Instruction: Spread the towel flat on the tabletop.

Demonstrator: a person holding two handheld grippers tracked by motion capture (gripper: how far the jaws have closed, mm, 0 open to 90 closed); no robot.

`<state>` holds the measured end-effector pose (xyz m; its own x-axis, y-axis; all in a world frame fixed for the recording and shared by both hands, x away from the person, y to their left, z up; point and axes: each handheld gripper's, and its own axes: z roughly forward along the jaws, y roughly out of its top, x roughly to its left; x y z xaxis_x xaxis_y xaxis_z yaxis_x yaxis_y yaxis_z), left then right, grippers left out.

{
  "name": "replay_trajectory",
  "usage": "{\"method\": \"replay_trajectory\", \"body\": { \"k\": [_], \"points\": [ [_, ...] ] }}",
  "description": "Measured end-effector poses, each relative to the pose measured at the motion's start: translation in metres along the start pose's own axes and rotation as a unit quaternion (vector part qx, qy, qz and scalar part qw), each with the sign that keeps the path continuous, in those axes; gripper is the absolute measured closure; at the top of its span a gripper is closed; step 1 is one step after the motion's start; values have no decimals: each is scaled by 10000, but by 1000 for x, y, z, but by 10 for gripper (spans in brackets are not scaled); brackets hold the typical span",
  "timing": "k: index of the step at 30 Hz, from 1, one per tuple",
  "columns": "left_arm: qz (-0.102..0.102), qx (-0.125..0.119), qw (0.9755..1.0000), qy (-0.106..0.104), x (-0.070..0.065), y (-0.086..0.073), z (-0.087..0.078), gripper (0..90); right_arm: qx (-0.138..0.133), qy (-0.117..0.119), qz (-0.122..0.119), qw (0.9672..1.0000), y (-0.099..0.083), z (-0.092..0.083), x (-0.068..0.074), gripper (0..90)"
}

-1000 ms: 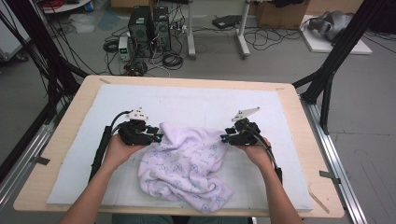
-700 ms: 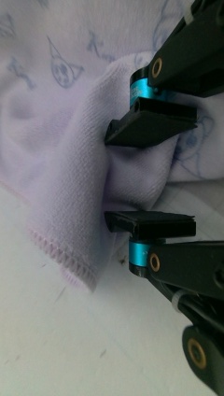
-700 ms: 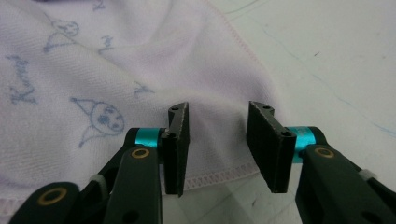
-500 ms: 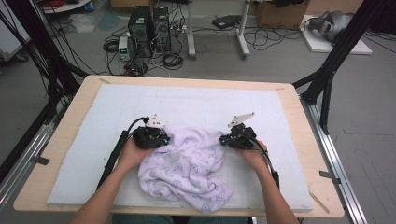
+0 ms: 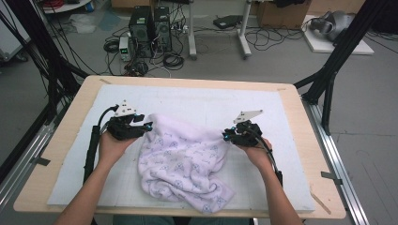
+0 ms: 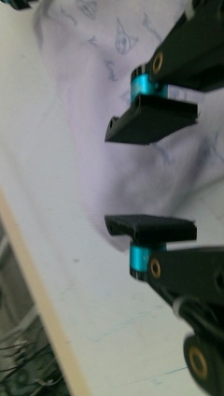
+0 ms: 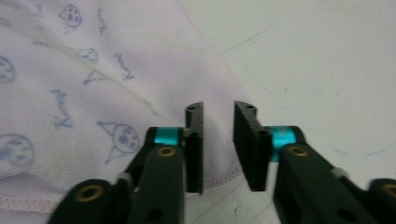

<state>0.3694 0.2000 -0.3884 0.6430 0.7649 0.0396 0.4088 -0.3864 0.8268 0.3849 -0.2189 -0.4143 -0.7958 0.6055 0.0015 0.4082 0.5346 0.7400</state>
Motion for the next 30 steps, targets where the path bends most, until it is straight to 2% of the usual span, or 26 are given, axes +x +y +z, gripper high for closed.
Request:
{"method": "replay_trajectory", "body": {
  "k": [3, 6, 9, 11, 13, 16, 19, 21, 23, 24, 25, 26, 28, 29, 30],
  "points": [
    [-34, 381, 9992, -126, 4, -14, 12, 529, 189, 56, 150, 9997, -3, 8, -1, 611],
    [-111, 676, 9974, -208, 5, -24, 24, 528, 382, 134, 273, 9988, -7, 15, -3, 571],
    [-78, 849, 9962, -199, 3, -27, 36, 519, 574, 94, 286, 9979, -12, 20, -3, 580],
    [-10, 947, 9953, -223, 2, -29, 42, 574, 470, 53, 315, 9984, -15, 19, -3, 640],
    [-115, 853, 9955, -393, 2, -29, 44, 671, 446, 65, 299, 9985, -15, 19, -4, 720],
    [53, 865, 9954, -415, -2, -28, 45, 809, 420, 159, 229, 9987, -14, 20, -4, 832],
    [89, 865, 9956, -357, -1, -26, 44, 848, 418, 261, 150, 9987, -13, 21, -4, 875],
    [-12, 718, 9972, -218, 2, -21, 41, 853, 489, 243, 71, 9985, -9, 21, -6, 876],
    [-117, 522, 9985, -103, 8, -12, 38, 855, 458, 84, -7, 9989, 1, 17, -11, 877],
    [-195, 339, 9992, 6, 12, -3, 36, 856, 370, 35, -7, 9993, 7, 14, -14, 876],
    [-236, 272, 9993, 62, 14, 3, 35, 857, 289, -70, 8, 9996, 19, 9, -21, 877],
    [-233, 125, 9994, 203, 19, 15, 33, 857, 250, -174, 11, 9995, 26, 6, -25, 877],
    [-264, 4, 9990, 371, 26, 35, 32, 856, 61, -428, 17, 9991, 51, -5, -39, 878],
    [-345, -108, 9983, 458, 32, 51, 33, 855, -8, -547, -4, 9985, 59, -8, -45, 877],
    [-382, -177, 9977, 525, 35, 62, 35, 846, -52, -795, -38, 9968, 72, -12, -54, 876]
  ]
}}
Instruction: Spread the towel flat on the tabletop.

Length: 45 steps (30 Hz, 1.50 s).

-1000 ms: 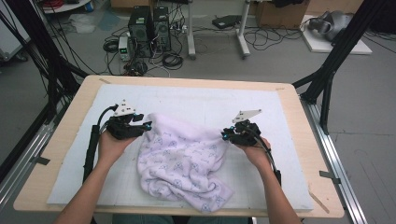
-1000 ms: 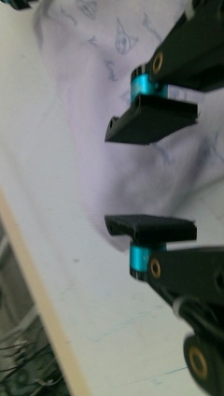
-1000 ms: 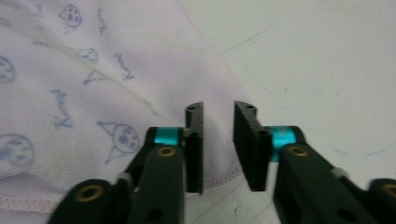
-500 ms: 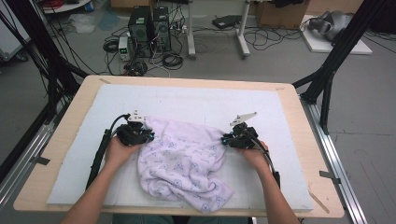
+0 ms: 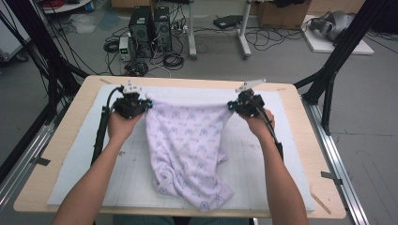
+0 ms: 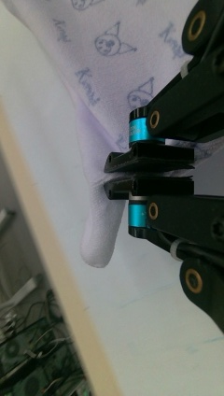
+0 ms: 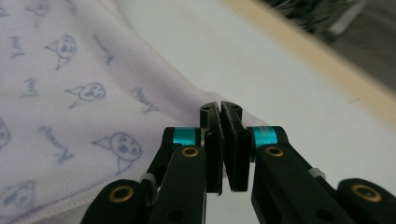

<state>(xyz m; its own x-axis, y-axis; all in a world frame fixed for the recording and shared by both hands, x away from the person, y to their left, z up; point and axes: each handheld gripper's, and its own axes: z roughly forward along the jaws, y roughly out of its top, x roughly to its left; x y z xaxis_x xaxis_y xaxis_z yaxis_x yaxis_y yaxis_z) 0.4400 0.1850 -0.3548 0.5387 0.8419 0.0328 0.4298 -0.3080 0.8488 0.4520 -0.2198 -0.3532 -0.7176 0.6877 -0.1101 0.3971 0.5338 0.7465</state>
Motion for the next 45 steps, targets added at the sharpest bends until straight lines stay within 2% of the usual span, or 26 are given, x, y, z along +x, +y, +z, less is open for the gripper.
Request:
{"method": "replay_trajectory", "body": {
  "k": [1, 2, 3, 5, 7, 9, 11, 13, 15, 17, 22, 28, 30, 31, 33, 35, 36, 39, 40, 42, 45],
  "points": [
    [-6, 11, 10000, 67, 1, 8, 3, 808, 16, -184, 7, 9998, 9, 0, -7, 862],
    [-10, 104, 9997, 218, 3, 17, 7, 707, -5, -295, 9, 9996, 14, 0, -11, 782],
    [-80, 107, 9998, 177, 5, 19, 9, 599, -70, -514, 140, 9986, 18, 2, -17, 639],
    [-124, 126, 9998, 20, 7, 16, 10, 556, -150, -322, 476, 9982, 16, 7, -24, 624],
    [-103, 262, 9996, -94, 8, 7, 11, 536, -16, -193, 446, 9988, 11, 13, -19, 606],
    [-95, 308, 9993, -178, 6, -6, 10, 535, 5, -42, 362, 9993, 2, 18, -11, 594],
    [-99, 326, 9989, -319, 3, -19, 7, 522, 232, 224, 474, 9984, -3, 22, -4, 564],
    [-26, 358, 9985, -409, -2, -32, 2, 516, 90, 372, 313, 9988, -12, 19, 11, 568],
    [-23, 361, 9979, -544, -7, -43, -4, 510, -49, 586, 374, 9976, -19, 13, 21, 558],
    [65, 436, 9968, -672, -13, -51, -10, 493, -81, 701, 243, 9972, -24, 6, 33, 541],
    [216, 284, 9954, -889, -29, -69, -33, 466, -488, 1043, 202, 9931, -38, -18, 60, 519],
    [401, 165, 9938, -1025, -47, -88, -59, 421, -612, 1339, -57, 9891, -59, -34, 94, 468],
    [462, 199, 9932, -1050, -54, -94, -64, 408, -418, 1402, -147, 9891, -62, -36, 103, 429],
    [456, 181, 9925, -1119, -57, -98, -67, 403, -393, 1463, -183, 9883, -63, -37, 108, 429],
    [476, 192, 9914, -1201, -63, -106, -72, 399, -534, 1557, -243, 9861, -66, -41, 116, 435],
    [475, 169, 9900, -1317, -69, -113, -76, 391, -509, 1582, -338, 9855, -70, -44, 123, 431],
    [543, 237, 9889, -1361, -73, -115, -78, 390, -538, 1617, -361, 9847, -73, -46, 126, 431],
    [589, 243, 9864, -1512, -84, -121, -84, 383, -544, 1687, -377, 9834, -83, -49, 136, 431],
    [592, 274, 9850, -1599, -87, -124, -86, 385, -551, 1673, -410, 9835, -86, -50, 140, 431],
    [675, 346, 9817, -1746, -94, -129, -88, 404, -576, 1796, -446, 9810, -93, -51, 147, 439],
    [794, 469, 9763, -1958, -102, -137, -87, 440, -459, 1761, -578, 9816, -104, -50, 157, 477]
  ]
}}
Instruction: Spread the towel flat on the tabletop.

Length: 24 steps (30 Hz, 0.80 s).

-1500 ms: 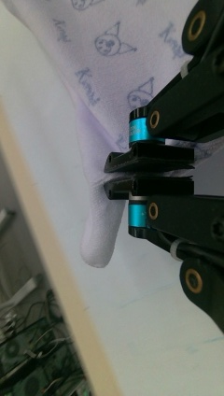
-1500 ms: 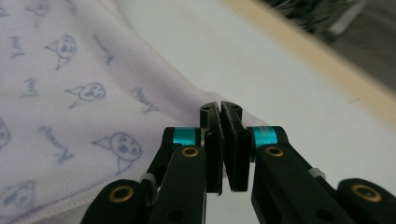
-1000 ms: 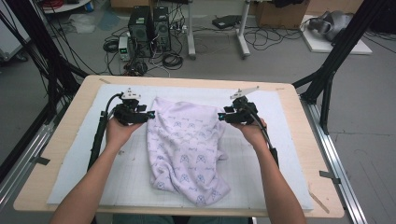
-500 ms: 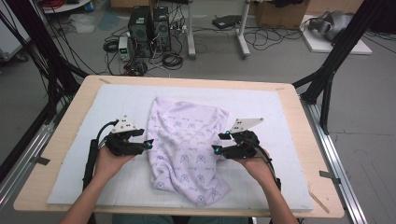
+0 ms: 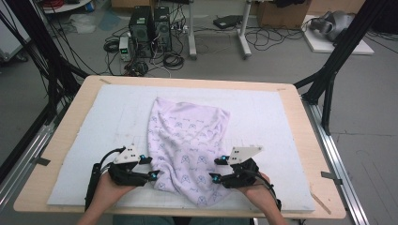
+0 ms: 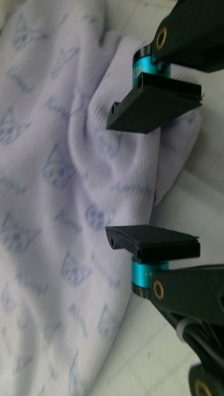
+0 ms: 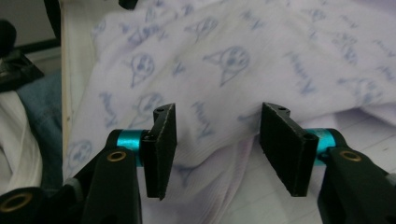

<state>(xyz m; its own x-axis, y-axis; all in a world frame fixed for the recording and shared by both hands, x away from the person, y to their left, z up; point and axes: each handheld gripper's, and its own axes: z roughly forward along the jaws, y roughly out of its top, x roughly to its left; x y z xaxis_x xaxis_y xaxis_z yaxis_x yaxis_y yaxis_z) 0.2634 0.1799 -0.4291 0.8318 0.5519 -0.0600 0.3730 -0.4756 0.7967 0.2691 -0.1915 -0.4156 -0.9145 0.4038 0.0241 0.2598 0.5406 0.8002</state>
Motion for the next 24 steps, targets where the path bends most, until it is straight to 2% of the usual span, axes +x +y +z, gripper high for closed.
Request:
{"method": "replay_trajectory", "body": {
  "k": [3, 4, 8, 10, 14, 16, 20, 24],
  "points": [
    [9, 134, 9998, -125, -2, -3, 10, 488, 90, 15, -66, 9999, -6, 10, 4, 546],
    [52, 144, 9998, -158, -2, -3, 12, 519, 114, 28, -47, 9999, -7, 14, 4, 594],
    [197, 121, 9995, -234, -3, -2, 19, 727, 438, 16, -265, 9987, -7, 30, 6, 809],
    [241, 79, 9995, -204, -3, -1, 17, 810, 440, 54, -319, 9985, -5, 32, 6, 835],
    [198, -40, 9997, -103, -1, 4, 7, 833, 325, 58, -278, 9991, 1, 23, 4, 848],
    [93, -179, 9998, -4, 5, 11, 0, 834, 213, -17, -238, 9995, 7, 14, 1, 848],
    [35, -409, 9987, 292, 23, 34, -13, 836, -47, -330, -204, 9992, 29, -7, -17, 850],
    [77, -357, 9965, 754, 47, 58, -9, 837, -60, -791, -133, 9968, 50, -14, -43, 851]
  ]
}}
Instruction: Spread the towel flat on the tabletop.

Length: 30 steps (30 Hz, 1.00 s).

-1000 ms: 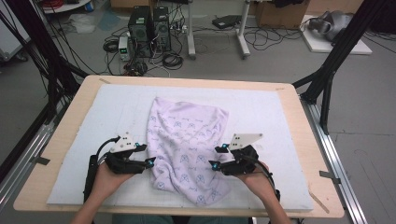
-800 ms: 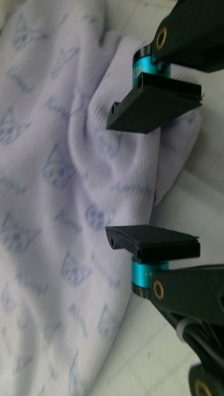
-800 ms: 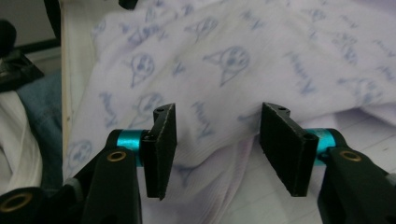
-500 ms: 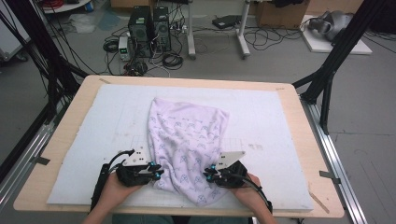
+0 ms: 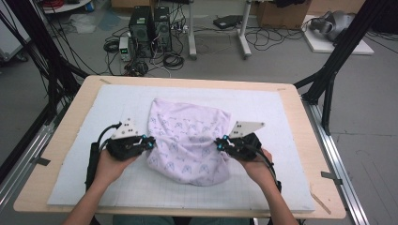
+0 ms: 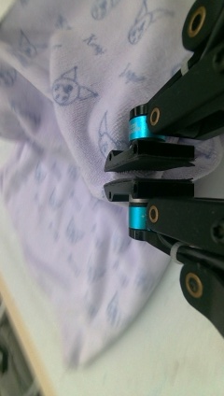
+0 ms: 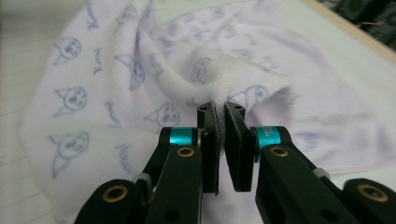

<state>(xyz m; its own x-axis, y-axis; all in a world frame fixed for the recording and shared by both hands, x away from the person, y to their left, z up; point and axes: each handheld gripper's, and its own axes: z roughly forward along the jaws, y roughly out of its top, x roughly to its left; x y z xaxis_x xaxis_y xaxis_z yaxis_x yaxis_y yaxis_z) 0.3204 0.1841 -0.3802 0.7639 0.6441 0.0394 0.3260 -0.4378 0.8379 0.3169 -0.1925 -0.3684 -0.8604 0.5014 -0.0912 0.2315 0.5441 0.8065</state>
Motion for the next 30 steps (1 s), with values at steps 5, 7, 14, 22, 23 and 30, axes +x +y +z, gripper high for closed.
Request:
{"method": "replay_trajectory", "body": {
  "k": [5, 7, 14, 22, 23, 30],
  "points": [
    [-431, 274, 9986, 115, 32, -1, 40, 836, 423, -239, 493, 9976, -9, 31, -43, 850],
    [-496, 375, 9979, 163, 38, -4, 56, 836, 669, -249, 642, 9954, -18, 47, -54, 850],
    [-610, 384, 9972, 199, 48, -10, 66, 759, 751, -148, 893, 9931, -29, 68, -68, 812],
    [-580, -21, 9981, 214, 41, -8, 14, 619, 230, -216, 660, 9973, -19, 30, -51, 672],
    [-570, -7, 9982, 188, 40, -10, 9, 617, 127, -219, 616, 9978, -19, 24, -46, 670],
    [-377, -12, 9992, -132, 18, -29, -12, 579, -74, 17, 194, 9998, -21, 0, -13, 621]
  ]
}}
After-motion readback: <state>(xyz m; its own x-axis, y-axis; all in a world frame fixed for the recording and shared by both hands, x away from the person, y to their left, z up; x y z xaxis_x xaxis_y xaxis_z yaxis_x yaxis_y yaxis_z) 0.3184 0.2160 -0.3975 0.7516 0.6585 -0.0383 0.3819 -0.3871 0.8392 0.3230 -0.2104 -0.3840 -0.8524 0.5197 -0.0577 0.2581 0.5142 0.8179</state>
